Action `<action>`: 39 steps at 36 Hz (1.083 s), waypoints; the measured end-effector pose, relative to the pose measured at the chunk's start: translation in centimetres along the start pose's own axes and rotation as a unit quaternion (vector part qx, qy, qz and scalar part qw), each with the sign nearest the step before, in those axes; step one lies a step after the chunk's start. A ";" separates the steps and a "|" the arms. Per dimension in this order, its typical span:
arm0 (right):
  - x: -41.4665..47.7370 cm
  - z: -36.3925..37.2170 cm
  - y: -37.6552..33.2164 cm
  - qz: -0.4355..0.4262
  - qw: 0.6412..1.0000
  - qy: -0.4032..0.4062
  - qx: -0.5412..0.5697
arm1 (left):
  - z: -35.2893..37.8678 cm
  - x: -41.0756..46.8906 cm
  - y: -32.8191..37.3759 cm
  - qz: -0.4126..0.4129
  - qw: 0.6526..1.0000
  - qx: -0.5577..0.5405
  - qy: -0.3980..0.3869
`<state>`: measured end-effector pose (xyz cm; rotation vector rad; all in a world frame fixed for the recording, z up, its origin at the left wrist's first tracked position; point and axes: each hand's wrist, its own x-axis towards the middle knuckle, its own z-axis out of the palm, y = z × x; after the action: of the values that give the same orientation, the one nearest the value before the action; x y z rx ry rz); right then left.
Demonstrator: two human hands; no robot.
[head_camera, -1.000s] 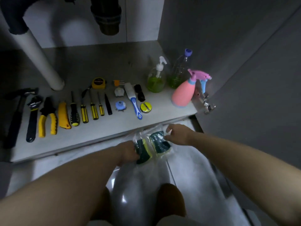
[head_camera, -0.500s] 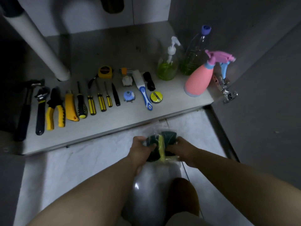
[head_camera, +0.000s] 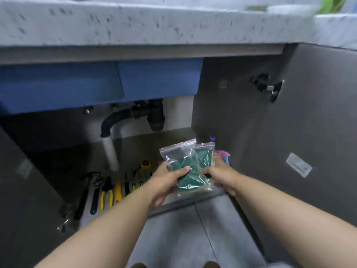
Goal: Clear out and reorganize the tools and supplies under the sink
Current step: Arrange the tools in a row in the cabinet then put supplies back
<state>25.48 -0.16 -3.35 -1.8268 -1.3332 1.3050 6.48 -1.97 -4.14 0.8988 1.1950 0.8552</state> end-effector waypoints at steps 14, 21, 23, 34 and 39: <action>-10.8 1.8 -7.1 -0.080 0.962 -0.069 0.252 | 0.5 -8.7 5.2 0.175 0.978 -0.033 0.112; -11.7 3.9 -6.4 -0.183 0.966 -0.074 0.165 | 2.0 -8.6 6.1 0.201 0.900 0.268 0.278; -11.4 4.1 -6.4 -0.192 0.955 -0.069 0.215 | 2.9 -8.7 6.6 0.223 0.902 0.289 0.232; -7.7 0.3 -5.2 -0.151 0.905 -0.147 0.368 | -0.8 -7.7 6.3 0.222 0.974 0.004 -0.048; -7.2 0.5 -5.3 -0.155 0.909 -0.166 0.350 | -1.0 -7.1 6.0 0.209 0.976 -0.009 -0.060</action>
<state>22.43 -4.81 3.67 -0.8958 -1.0471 1.6747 3.87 -5.85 3.92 1.1929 0.9031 1.1265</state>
